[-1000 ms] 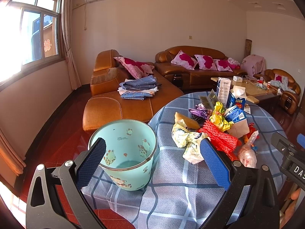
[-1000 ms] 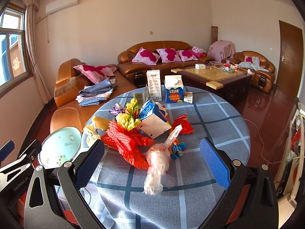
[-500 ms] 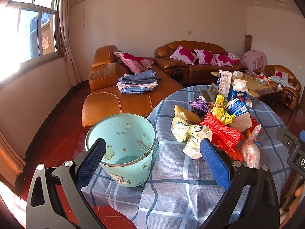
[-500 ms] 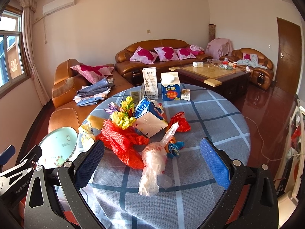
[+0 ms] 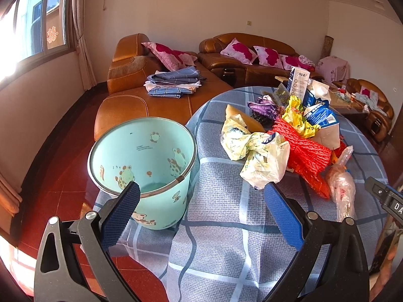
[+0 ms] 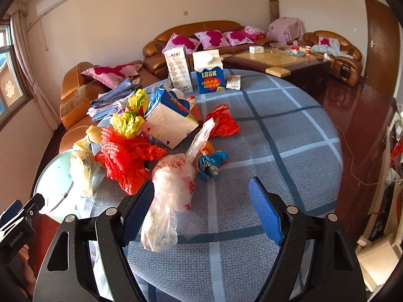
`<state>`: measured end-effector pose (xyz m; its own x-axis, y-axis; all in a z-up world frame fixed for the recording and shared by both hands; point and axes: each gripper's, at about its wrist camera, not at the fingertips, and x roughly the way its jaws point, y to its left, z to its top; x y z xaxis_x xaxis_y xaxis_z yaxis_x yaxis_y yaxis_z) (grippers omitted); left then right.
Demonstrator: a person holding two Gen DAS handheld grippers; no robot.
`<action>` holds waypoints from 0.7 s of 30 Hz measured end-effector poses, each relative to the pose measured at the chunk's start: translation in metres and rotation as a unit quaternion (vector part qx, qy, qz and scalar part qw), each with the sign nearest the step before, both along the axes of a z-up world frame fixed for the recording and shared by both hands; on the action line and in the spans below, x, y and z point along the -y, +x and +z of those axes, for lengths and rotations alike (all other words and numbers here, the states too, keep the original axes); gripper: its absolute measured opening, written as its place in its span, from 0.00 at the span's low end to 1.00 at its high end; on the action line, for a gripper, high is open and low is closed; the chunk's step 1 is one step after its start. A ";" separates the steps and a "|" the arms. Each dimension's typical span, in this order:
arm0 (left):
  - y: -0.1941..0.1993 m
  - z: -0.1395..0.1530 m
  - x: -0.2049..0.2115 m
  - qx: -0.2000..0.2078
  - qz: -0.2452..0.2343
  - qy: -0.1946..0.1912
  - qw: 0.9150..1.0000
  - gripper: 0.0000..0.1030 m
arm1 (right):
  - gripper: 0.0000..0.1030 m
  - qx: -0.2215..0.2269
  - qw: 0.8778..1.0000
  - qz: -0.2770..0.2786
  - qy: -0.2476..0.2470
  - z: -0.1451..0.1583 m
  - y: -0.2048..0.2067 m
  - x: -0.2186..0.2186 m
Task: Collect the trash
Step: 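Grasp the clear plastic bag with the right gripper while the left gripper grasps the yellow wrapper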
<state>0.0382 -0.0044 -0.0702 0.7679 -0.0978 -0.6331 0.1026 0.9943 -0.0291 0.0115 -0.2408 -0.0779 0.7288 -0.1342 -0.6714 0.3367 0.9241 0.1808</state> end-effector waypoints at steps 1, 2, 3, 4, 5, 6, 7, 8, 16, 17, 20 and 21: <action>0.001 -0.002 -0.002 -0.003 0.000 -0.005 1.000 0.93 | 0.75 -0.004 1.000 0.009 0.008 -0.004 0.003 -0.001; 0.003 -0.004 -0.002 -0.005 -0.001 -0.009 1.000 0.93 | 0.75 -0.009 1.000 0.018 0.014 -0.006 0.006 -0.004; 0.004 -0.005 -0.003 -0.006 -0.001 -0.013 1.000 0.93 | 0.75 -0.014 1.000 0.024 0.014 -0.010 0.010 -0.006; 0.006 -0.006 -0.004 -0.007 -0.001 -0.017 1.000 0.93 | 0.75 -0.022 0.999 0.028 0.011 -0.013 0.013 -0.008; 0.007 -0.006 -0.004 -0.008 -0.004 -0.020 1.000 0.93 | 0.74 -0.029 0.999 0.032 0.010 -0.017 0.016 -0.009; 0.009 -0.006 -0.004 -0.008 -0.006 -0.021 1.000 0.93 | 0.66 -0.038 0.999 0.037 0.012 -0.021 0.020 -0.011; 0.011 -0.006 -0.004 -0.009 -0.008 -0.023 1.000 0.93 | 0.60 -0.045 0.998 0.043 0.019 -0.026 0.022 -0.011; 0.013 -0.007 -0.002 -0.010 -0.012 -0.027 1.000 0.93 | 0.47 -0.051 0.997 0.050 0.030 -0.029 0.024 -0.010; 0.036 0.001 0.036 -0.001 -0.052 -0.053 0.997 0.94 | 0.18 0.007 0.998 0.054 0.045 -0.006 0.002 -0.007; 0.039 0.001 0.043 0.003 -0.056 -0.051 0.997 0.94 | 0.18 0.023 0.998 0.050 0.036 0.002 -0.004 -0.007; 0.053 -0.006 0.062 0.001 -0.058 -0.031 0.998 0.90 | 0.18 0.064 0.997 0.031 0.006 0.021 -0.015 -0.006; 0.058 -0.010 0.066 -0.003 -0.062 -0.028 0.998 0.80 | 0.19 0.071 0.997 0.026 -0.001 0.025 -0.014 -0.006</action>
